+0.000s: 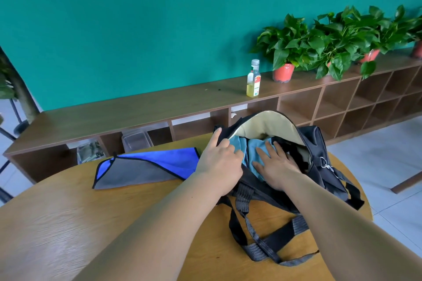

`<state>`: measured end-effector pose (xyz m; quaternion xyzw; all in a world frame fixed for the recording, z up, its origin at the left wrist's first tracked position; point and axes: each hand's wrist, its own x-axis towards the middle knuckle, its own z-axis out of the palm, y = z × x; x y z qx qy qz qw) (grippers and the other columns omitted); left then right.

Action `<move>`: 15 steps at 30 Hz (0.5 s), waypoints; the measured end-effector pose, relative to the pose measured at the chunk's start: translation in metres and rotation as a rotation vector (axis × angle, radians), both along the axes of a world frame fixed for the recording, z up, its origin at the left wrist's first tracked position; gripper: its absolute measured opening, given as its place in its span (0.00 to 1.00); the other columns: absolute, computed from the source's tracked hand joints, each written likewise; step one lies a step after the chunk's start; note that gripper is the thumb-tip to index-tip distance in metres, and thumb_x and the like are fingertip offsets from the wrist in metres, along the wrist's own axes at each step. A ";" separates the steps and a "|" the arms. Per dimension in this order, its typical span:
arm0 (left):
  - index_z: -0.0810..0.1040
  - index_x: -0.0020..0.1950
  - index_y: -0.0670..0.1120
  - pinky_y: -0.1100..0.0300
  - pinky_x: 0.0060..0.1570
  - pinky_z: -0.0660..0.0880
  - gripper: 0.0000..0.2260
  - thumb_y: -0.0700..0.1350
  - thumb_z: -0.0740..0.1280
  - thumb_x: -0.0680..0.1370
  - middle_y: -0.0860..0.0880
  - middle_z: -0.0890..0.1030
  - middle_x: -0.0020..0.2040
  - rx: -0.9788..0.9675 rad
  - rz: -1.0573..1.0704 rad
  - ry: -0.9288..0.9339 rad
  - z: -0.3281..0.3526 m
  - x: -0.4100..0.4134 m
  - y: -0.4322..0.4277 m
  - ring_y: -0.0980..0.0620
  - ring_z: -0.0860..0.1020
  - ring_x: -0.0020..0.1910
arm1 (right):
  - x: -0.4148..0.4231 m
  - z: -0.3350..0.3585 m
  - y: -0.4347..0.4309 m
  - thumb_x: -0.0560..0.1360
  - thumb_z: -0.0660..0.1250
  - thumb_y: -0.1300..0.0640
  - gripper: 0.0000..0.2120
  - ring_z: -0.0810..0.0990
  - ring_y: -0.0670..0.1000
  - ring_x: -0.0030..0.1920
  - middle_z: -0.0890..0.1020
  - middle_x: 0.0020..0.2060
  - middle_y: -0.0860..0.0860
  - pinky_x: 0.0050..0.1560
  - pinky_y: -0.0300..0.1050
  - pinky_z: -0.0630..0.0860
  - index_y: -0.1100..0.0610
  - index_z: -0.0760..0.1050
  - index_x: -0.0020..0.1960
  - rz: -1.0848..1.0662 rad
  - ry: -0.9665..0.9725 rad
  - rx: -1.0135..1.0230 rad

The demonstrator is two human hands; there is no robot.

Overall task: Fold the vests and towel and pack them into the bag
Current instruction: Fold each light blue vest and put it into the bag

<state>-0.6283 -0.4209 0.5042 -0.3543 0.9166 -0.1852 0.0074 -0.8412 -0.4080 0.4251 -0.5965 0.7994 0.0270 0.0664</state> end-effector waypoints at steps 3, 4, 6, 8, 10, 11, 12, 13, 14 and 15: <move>0.76 0.66 0.47 0.38 0.81 0.42 0.18 0.51 0.50 0.87 0.48 0.81 0.60 0.030 -0.026 0.032 0.002 0.004 0.002 0.45 0.72 0.68 | 0.001 0.014 0.002 0.86 0.44 0.37 0.31 0.37 0.56 0.84 0.39 0.85 0.50 0.82 0.62 0.50 0.45 0.42 0.86 -0.003 0.025 -0.003; 0.76 0.67 0.47 0.39 0.81 0.42 0.19 0.52 0.50 0.87 0.48 0.81 0.62 0.049 -0.040 0.055 0.003 0.005 0.002 0.45 0.71 0.70 | 0.002 0.020 0.003 0.87 0.46 0.39 0.30 0.38 0.57 0.84 0.39 0.85 0.51 0.82 0.62 0.51 0.45 0.43 0.86 0.000 0.043 -0.006; 0.72 0.73 0.48 0.40 0.82 0.42 0.20 0.52 0.49 0.88 0.48 0.78 0.70 0.098 -0.071 0.097 0.005 0.011 0.004 0.46 0.66 0.77 | 0.007 0.033 0.008 0.87 0.55 0.46 0.32 0.39 0.60 0.84 0.39 0.85 0.53 0.81 0.63 0.54 0.45 0.44 0.85 0.047 0.136 -0.003; 0.68 0.78 0.48 0.42 0.83 0.43 0.20 0.51 0.50 0.88 0.48 0.74 0.75 0.125 -0.104 0.126 0.008 0.020 0.008 0.46 0.59 0.82 | 0.014 0.048 0.014 0.85 0.60 0.51 0.34 0.42 0.62 0.83 0.41 0.84 0.55 0.81 0.63 0.56 0.46 0.47 0.85 0.092 0.200 -0.014; 0.66 0.80 0.48 0.44 0.83 0.44 0.20 0.49 0.51 0.88 0.48 0.70 0.79 0.120 -0.114 0.156 0.012 0.032 0.015 0.46 0.56 0.83 | 0.023 0.066 0.023 0.86 0.56 0.49 0.31 0.44 0.60 0.84 0.44 0.84 0.54 0.81 0.60 0.58 0.48 0.48 0.85 0.103 0.187 -0.073; 0.65 0.81 0.48 0.44 0.83 0.44 0.20 0.49 0.52 0.88 0.48 0.68 0.80 0.119 -0.103 0.167 0.014 0.039 0.019 0.46 0.55 0.84 | 0.030 0.075 0.029 0.87 0.54 0.48 0.29 0.46 0.58 0.84 0.45 0.85 0.54 0.81 0.59 0.58 0.49 0.49 0.85 0.100 0.158 -0.116; 0.63 0.82 0.49 0.44 0.83 0.44 0.21 0.48 0.52 0.88 0.49 0.67 0.80 0.118 -0.081 0.177 0.015 0.047 0.023 0.46 0.54 0.84 | 0.037 0.084 0.033 0.87 0.51 0.46 0.28 0.46 0.57 0.84 0.47 0.85 0.52 0.81 0.58 0.59 0.49 0.50 0.85 0.091 0.115 -0.163; 0.62 0.83 0.49 0.44 0.83 0.44 0.22 0.48 0.52 0.88 0.48 0.66 0.81 0.119 -0.051 0.185 0.015 0.056 0.027 0.46 0.54 0.84 | 0.045 0.093 0.036 0.88 0.49 0.44 0.27 0.47 0.56 0.84 0.49 0.85 0.52 0.81 0.57 0.59 0.50 0.51 0.84 0.090 0.071 -0.208; 0.60 0.84 0.49 0.44 0.83 0.44 0.23 0.48 0.53 0.88 0.48 0.65 0.81 0.124 -0.019 0.191 0.014 0.064 0.030 0.46 0.53 0.84 | 0.053 0.099 0.038 0.88 0.47 0.43 0.27 0.48 0.55 0.84 0.50 0.85 0.51 0.81 0.57 0.59 0.50 0.52 0.84 0.095 0.034 -0.251; 0.59 0.84 0.49 0.44 0.83 0.44 0.23 0.48 0.53 0.88 0.48 0.64 0.82 0.130 0.017 0.193 0.011 0.074 0.033 0.46 0.52 0.84 | 0.062 0.105 0.040 0.88 0.47 0.43 0.27 0.49 0.54 0.84 0.51 0.85 0.50 0.81 0.57 0.59 0.50 0.52 0.84 0.110 0.010 -0.286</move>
